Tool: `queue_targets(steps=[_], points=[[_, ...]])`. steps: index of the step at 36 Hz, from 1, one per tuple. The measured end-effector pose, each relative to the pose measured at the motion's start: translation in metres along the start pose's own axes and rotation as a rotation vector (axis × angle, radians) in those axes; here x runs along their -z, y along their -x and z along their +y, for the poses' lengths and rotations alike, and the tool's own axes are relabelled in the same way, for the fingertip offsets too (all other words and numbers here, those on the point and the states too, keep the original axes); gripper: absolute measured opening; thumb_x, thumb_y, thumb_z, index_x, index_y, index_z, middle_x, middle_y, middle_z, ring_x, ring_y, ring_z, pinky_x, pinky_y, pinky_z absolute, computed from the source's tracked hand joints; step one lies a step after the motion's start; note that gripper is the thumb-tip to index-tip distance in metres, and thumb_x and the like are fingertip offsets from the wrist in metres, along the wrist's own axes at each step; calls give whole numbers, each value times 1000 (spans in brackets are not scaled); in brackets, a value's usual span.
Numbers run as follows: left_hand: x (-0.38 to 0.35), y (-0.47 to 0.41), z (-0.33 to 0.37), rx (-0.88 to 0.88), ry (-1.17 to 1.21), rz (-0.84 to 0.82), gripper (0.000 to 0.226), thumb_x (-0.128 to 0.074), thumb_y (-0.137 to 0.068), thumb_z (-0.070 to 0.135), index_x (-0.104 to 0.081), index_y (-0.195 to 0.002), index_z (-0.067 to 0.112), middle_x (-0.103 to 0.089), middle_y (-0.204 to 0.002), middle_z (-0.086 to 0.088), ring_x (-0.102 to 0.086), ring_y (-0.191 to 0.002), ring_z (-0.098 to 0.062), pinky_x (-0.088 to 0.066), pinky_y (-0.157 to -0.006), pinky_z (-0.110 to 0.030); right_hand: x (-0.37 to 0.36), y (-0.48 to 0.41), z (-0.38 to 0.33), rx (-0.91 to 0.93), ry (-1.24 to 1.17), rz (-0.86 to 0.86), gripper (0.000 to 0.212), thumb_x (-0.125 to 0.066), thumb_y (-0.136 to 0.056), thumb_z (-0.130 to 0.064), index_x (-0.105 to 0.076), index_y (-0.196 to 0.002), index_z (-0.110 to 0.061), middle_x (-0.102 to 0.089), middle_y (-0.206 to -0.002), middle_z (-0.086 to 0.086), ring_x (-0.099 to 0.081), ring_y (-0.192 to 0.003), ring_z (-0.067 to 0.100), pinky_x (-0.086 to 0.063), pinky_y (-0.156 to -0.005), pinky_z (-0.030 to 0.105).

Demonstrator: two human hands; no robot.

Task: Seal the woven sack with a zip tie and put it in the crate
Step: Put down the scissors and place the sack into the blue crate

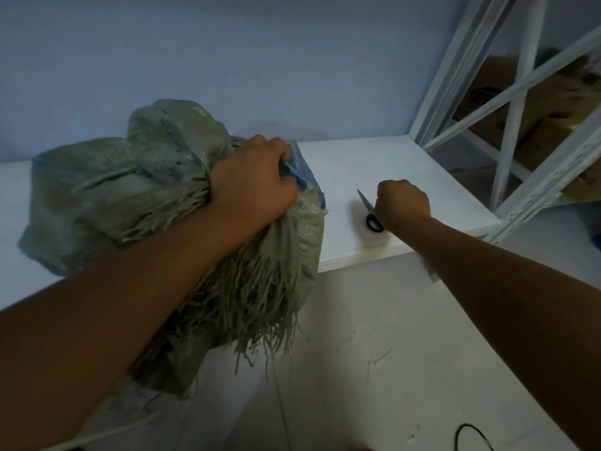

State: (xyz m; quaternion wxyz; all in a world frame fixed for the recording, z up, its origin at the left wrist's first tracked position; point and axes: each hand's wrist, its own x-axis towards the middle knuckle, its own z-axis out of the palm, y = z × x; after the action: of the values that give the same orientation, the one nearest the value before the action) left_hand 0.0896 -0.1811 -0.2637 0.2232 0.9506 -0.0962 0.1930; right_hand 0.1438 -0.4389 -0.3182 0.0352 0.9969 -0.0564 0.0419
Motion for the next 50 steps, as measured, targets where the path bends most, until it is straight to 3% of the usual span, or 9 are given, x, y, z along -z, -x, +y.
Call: queue_targets(steps=[11, 23, 26, 29, 31, 36, 39, 43, 50], points=[[55, 32, -12, 40, 77, -64, 57, -68, -83, 19, -45, -135, 18, -48, -123, -9, -57, -100, -24, -49, -78, -33, 43, 32, -62, 164, 4, 136, 16, -49, -96, -12, -65, -97, -9, -59, -84, 9, -50, -69, 27, -37, -66, 30], [158, 84, -35, 171, 55, -147, 92, -84, -73, 46, -35, -146, 18, -34, -143, -12, -46, -125, -27, -34, -90, -26, 128, 109, -164, 311, -566, 307, 19, -54, -94, -16, -71, -92, -11, -71, -87, 7, -65, -80, 28, -43, -63, 29], [184, 103, -46, 231, 5, -213, 99, -84, -71, 48, -32, -149, 19, -34, -144, -13, -45, -128, -29, -39, -101, -32, 142, 133, -194, 417, -726, 286, 17, -58, -91, -14, -74, -99, -13, -75, -94, 5, -68, -90, 25, -54, -75, 34], [204, 121, -64, 297, -89, -292, 81, -84, -69, 53, -52, -134, 16, -56, -128, -9, -56, -116, -27, -48, -96, -36, 154, 158, -221, 547, -827, 162, 33, -63, -87, -9, -69, -119, -15, -71, -119, 4, -61, -114, 21, -44, -91, 24], [217, 135, -77, 326, -49, -306, 51, -86, -68, 50, -62, -104, 22, -64, -97, 3, -60, -89, -15, -50, -73, -28, 163, 172, -236, 667, -796, 106, 50, -62, -81, -12, -62, -132, -17, -60, -135, 4, -47, -129, 25, -37, -104, 29], [242, 161, -95, 372, -84, -381, 40, -86, -69, 45, -50, -74, 29, -52, -77, 10, -51, -71, -10, -36, -57, -25, 173, 202, -267, 922, -735, -91, 78, -67, -71, -27, -48, -147, -29, -29, -162, 8, -18, -150, 24, -18, -116, 33], [254, 166, -104, 405, -88, -455, 34, -84, -68, 40, -62, -90, 25, -63, -89, 1, -58, -76, -11, -47, -63, -26, 164, 209, -285, 1007, -571, -74, 73, -77, -72, -42, -56, -141, -28, -40, -156, 6, -29, -145, 26, -27, -119, 43], [267, 173, -112, 441, -91, -523, 25, -73, -72, 25, -65, -95, 21, -66, -94, -4, -64, -84, -20, -56, -78, -35, 157, 211, -296, 1069, -401, 48, 52, -79, -75, -39, -62, -123, -27, -60, -122, 0, -51, -119, 27, -43, -96, 42], [280, 174, -115, 359, -80, -502, 18, -55, -65, 23, -61, -81, 17, -65, -88, -8, -64, -86, -26, -50, -71, -35, 161, 205, -299, 1139, -398, 180, 24, -67, -75, -26, -56, -96, -28, -49, -87, -13, -58, -91, 22, -38, -68, 32]])
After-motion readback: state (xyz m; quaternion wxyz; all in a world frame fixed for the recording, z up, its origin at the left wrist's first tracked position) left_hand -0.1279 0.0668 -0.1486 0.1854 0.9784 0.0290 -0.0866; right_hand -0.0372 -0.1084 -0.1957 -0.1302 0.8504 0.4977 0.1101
